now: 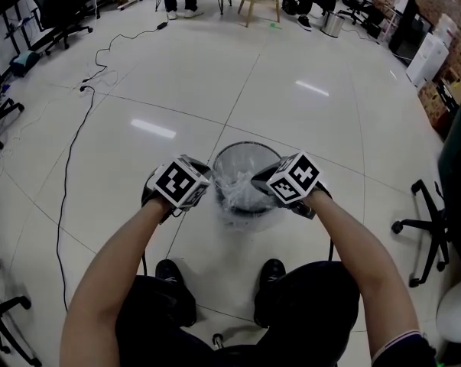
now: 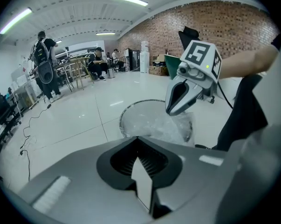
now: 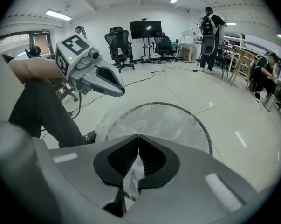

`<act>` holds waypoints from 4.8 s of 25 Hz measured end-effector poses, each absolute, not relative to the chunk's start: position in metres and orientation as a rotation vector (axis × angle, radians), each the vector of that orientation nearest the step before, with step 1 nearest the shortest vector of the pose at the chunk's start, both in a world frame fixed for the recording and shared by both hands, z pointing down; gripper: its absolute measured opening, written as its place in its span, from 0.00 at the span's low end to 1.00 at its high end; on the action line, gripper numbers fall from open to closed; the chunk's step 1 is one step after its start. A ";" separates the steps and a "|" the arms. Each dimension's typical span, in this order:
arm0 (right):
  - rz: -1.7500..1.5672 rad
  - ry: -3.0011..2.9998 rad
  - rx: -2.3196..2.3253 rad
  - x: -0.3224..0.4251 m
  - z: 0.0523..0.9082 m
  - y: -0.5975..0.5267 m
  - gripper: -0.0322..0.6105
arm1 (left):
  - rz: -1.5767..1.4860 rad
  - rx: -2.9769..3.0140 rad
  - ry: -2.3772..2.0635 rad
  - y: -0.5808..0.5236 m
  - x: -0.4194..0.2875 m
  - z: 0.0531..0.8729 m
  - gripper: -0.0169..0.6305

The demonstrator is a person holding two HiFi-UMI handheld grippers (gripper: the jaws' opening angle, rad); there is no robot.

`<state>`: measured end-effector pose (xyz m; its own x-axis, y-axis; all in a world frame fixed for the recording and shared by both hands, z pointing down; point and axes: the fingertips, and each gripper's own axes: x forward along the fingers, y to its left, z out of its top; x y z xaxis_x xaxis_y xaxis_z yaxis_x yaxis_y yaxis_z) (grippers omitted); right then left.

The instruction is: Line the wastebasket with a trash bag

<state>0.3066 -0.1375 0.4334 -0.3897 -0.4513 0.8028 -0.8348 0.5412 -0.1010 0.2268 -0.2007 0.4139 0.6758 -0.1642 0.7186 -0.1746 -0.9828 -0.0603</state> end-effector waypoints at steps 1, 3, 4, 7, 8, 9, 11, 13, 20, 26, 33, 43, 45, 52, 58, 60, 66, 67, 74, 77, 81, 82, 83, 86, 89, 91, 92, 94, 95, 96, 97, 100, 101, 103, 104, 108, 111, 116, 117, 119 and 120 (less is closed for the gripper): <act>0.661 -2.024 1.035 0.308 0.437 -0.140 0.06 | 1.223 2.861 -0.292 -0.203 0.228 0.415 0.04; 0.674 -2.010 1.036 0.311 0.444 -0.146 0.06 | 1.213 2.863 -0.288 -0.207 0.231 0.415 0.04; 0.682 -2.004 1.038 0.313 0.447 -0.149 0.06 | 1.208 2.865 -0.284 -0.209 0.233 0.415 0.04; 0.705 -1.980 1.044 0.318 0.459 -0.159 0.06 | 1.217 2.854 -0.281 -0.215 0.234 0.422 0.04; 0.715 -1.971 1.046 0.320 0.464 -0.162 0.06 | 1.226 2.846 -0.283 -0.217 0.233 0.424 0.04; 0.725 -1.962 1.047 0.321 0.468 -0.165 0.06 | 1.233 2.837 -0.284 -0.219 0.233 0.426 0.04; 0.743 -1.949 1.045 0.323 0.476 -0.172 0.06 | 1.240 2.823 -0.282 -0.222 0.233 0.431 0.04; 0.764 -1.939 1.033 0.323 0.483 -0.179 0.06 | 1.246 2.811 -0.279 -0.226 0.233 0.435 0.04; 0.836 -1.895 0.959 0.318 0.515 -0.190 0.06 | 1.254 2.777 -0.289 -0.236 0.228 0.446 0.04; 0.881 -1.864 0.920 0.309 0.541 -0.194 0.06 | 1.237 2.754 -0.302 -0.241 0.224 0.450 0.04; 0.934 -1.830 0.889 0.299 0.568 -0.195 0.06 | 1.226 2.751 -0.245 -0.226 0.230 0.452 0.04; 0.979 -1.808 0.891 0.293 0.596 -0.198 0.06 | 1.195 2.715 -0.311 -0.235 0.226 0.455 0.04; 0.988 -1.799 0.889 0.294 0.603 -0.197 0.06 | 1.197 2.709 -0.310 -0.235 0.225 0.457 0.04; 1.003 -1.762 0.885 0.298 0.616 -0.195 0.06 | 1.216 2.692 -0.296 -0.233 0.225 0.464 0.04; 1.014 -1.729 0.878 0.299 0.623 -0.192 0.06 | 1.210 2.693 -0.295 -0.233 0.226 0.463 0.04; 1.012 -1.729 0.878 0.299 0.623 -0.192 0.06 | 1.208 2.690 -0.298 -0.233 0.224 0.463 0.05; 1.001 -1.754 0.900 0.298 0.617 -0.195 0.06 | 1.201 2.690 -0.299 -0.233 0.222 0.461 0.04; 1.003 -1.763 0.910 0.298 0.614 -0.196 0.06 | 1.201 2.692 -0.299 -0.233 0.222 0.460 0.04; 1.009 -1.793 0.928 0.296 0.594 -0.198 0.18 | 1.181 2.721 -0.295 -0.230 0.225 0.452 0.04; 0.993 -1.795 0.936 0.299 0.585 -0.198 0.18 | 1.186 2.724 -0.291 -0.227 0.225 0.450 0.04; 0.962 -1.814 0.997 0.304 0.570 -0.206 0.18 | 1.183 2.738 -0.300 -0.229 0.222 0.445 0.05; 0.952 -1.822 1.013 0.304 0.566 -0.208 0.18 | 1.181 2.740 -0.302 -0.229 0.221 0.444 0.05; 0.943 -1.829 1.028 0.305 0.562 -0.209 0.18 | 1.178 2.743 -0.303 -0.229 0.220 0.443 0.04; 0.924 -1.837 1.056 0.307 0.556 -0.209 0.17 | 1.173 2.746 -0.304 -0.228 0.218 0.441 0.04; 0.910 -1.841 1.066 0.307 0.552 -0.209 0.16 | 1.163 2.756 -0.299 -0.226 0.219 0.437 0.04; 0.904 -1.844 1.070 0.306 0.550 -0.208 0.16 | 1.156 2.761 -0.292 -0.223 0.220 0.436 0.05; 0.903 -1.846 1.072 0.306 0.550 -0.208 0.16 | 1.155 2.762 -0.291 -0.222 0.220 0.436 0.04; 0.897 -1.853 1.076 0.304 0.549 -0.211 0.16 | 1.157 2.765 -0.294 -0.221 0.220 0.436 0.05; 0.894 -1.858 1.077 0.302 0.549 -0.213 0.16 | 1.157 2.764 -0.295 -0.221 0.220 0.436 0.05; 0.891 -1.863 1.077 0.300 0.549 -0.215 0.16 | 1.158 2.763 -0.295 -0.221 0.219 0.436 0.04; 0.888 -1.868 1.076 0.298 0.549 -0.216 0.16 | 1.159 2.760 -0.295 -0.221 0.218 0.436 0.04; 0.878 -1.884 1.071 0.291 0.549 -0.222 0.16 | 1.167 2.752 -0.303 -0.223 0.211 0.439 0.04; 0.873 -1.890 1.072 0.289 0.548 -0.224 0.16 | 1.169 2.751 -0.307 -0.225 0.208 0.439 0.04; 0.863 -1.904 1.077 0.285 0.546 -0.229 0.16 | 1.171 2.746 -0.321 -0.228 0.203 0.440 0.05; 0.858 -1.909 1.079 0.283 0.545 -0.231 0.15 | 1.172 2.742 -0.329 -0.230 0.200 0.440 0.05; 0.851 -1.910 1.076 0.279 0.545 -0.232 0.15 | 1.160 2.739 -0.324 -0.230 0.198 0.440 0.04; 0.843 -1.894 1.092 0.287 0.543 -0.227 0.15 | 1.151 2.754 -0.317 -0.228 0.202 0.437 0.05; 0.810 -1.901 1.149 0.307 0.528 -0.222 0.14 | 1.155 2.769 -0.307 -0.223 0.210 0.432 0.04; 0.797 -1.906 1.170 0.311 0.523 -0.223 0.14 | 1.158 2.773 -0.307 -0.222 0.211 0.431 0.04; 0.763 -1.920 1.221 0.319 0.510 -0.226 0.13 | 1.161 2.780 -0.312 -0.222 0.213 0.428 0.05; 0.743 -1.930 1.249 0.322 0.503 -0.228 0.13 | 1.158 2.783 -0.317 -0.222 0.213 0.427 0.04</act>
<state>0.3223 -0.2278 0.5027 -0.2807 -0.5180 0.8080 -0.9261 0.3672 -0.0863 0.2132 -0.2218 0.4265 0.6870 -0.1495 0.7111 -0.2334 -0.9721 0.0212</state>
